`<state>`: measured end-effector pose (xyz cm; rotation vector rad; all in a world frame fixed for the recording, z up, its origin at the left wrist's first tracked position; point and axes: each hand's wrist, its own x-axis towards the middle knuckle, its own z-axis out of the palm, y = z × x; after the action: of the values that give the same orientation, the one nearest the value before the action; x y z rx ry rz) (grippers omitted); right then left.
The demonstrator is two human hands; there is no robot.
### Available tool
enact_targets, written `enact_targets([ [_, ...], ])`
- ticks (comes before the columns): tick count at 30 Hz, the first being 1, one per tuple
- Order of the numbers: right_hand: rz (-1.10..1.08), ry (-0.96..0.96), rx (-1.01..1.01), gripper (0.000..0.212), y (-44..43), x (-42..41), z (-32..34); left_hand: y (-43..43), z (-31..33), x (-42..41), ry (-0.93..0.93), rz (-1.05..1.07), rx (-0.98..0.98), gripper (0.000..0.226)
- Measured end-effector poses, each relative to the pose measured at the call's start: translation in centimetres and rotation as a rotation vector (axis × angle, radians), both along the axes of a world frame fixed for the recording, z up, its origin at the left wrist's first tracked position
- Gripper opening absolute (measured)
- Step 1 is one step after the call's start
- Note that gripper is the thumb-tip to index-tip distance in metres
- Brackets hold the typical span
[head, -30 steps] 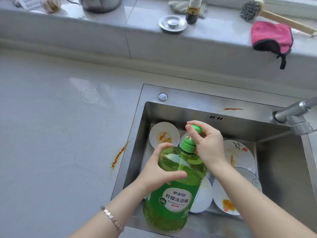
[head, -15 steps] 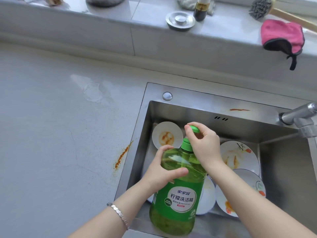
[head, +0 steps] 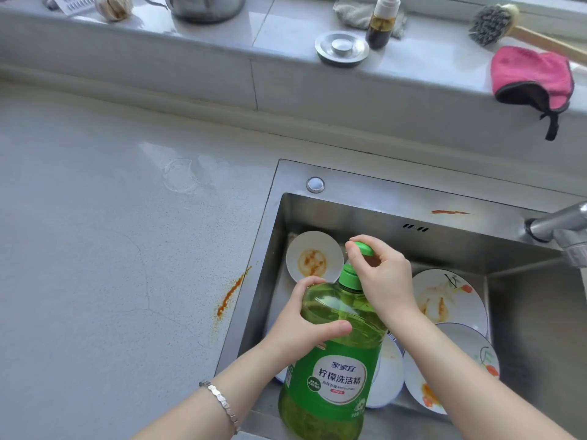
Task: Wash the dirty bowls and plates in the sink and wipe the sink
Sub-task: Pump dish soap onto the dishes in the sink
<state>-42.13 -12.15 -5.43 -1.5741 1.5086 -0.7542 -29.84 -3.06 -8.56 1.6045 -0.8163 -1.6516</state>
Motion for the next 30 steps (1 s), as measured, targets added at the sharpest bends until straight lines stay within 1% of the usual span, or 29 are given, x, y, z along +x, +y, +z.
enact_targets([
  [6, 0.018, 0.061, 0.023, 0.003, 0.3, -0.1, -0.7, -0.1, -0.2, 0.1, -0.007, -0.002, 0.017, 0.064],
  [8, 0.033, 0.081, 0.044, 0.002, -0.1, -0.2, -0.7, -0.2, -0.4, 0.2, -0.013, -0.008, 0.022, 0.066],
  [11, 0.050, 0.112, 0.070, 0.009, -1.1, -0.4, -0.1, -0.2, -0.3, 0.2, -0.015, -0.026, 0.028, 0.068],
  [15, 0.046, 0.167, 0.077, 0.018, -1.5, -0.7, 0.5, -0.2, 0.0, -0.2, 0.019, -0.017, 0.011, 0.060],
  [18, 0.048, 0.228, 0.052, 0.019, -1.0, -1.2, 1.5, 0.0, 0.8, -0.5, -0.002, -0.030, 0.002, 0.067],
  [19, 0.060, 0.234, 0.034, 0.018, -0.7, -1.5, 2.2, 0.0, 1.3, -0.5, -0.014, -0.037, -0.015, 0.069],
  [21, 0.080, 0.184, -0.035, 0.017, -0.5, -2.3, 4.2, 0.0, 2.7, -0.6, -0.033, -0.049, -0.079, 0.073],
  [24, 0.114, 0.082, -0.211, 0.019, -0.4, -3.4, 7.8, -1.0, 5.6, -0.6, -0.123, -0.090, -0.220, 0.083],
  [27, 0.135, 0.016, -0.370, 0.030, -0.4, -4.2, 11.1, -2.8, 8.4, -0.4, -0.208, -0.182, -0.308, 0.097],
  [30, 0.176, 0.049, -0.540, 0.039, -0.7, -4.9, 13.3, -5.0, 10.5, -0.1, -0.311, -0.298, -0.323, 0.107],
])
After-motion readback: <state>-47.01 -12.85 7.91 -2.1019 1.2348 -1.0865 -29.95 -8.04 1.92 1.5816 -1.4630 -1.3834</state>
